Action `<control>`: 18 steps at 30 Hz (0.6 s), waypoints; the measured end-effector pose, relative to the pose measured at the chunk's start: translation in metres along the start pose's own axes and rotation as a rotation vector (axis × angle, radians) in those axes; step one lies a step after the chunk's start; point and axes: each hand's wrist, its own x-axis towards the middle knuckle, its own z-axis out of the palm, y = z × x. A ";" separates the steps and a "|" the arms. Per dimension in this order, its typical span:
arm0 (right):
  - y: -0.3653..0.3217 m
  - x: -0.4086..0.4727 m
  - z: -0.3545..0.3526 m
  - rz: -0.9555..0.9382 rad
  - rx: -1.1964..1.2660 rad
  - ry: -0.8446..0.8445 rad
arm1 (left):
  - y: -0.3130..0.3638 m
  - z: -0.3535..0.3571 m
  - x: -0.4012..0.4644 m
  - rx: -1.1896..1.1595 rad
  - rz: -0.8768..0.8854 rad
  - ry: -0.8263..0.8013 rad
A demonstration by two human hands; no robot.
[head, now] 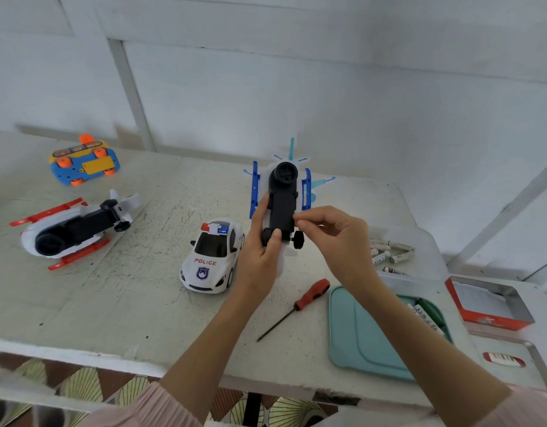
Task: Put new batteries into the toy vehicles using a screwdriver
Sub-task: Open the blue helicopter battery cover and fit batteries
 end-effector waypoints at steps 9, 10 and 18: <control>-0.004 -0.001 0.001 0.058 0.078 0.013 | 0.003 -0.002 -0.002 -0.058 -0.022 -0.022; -0.004 0.000 0.001 0.054 0.065 0.009 | 0.003 -0.001 -0.003 -0.061 -0.021 -0.012; -0.001 -0.001 -0.003 0.037 0.019 -0.006 | 0.002 0.004 -0.002 -0.043 -0.018 0.012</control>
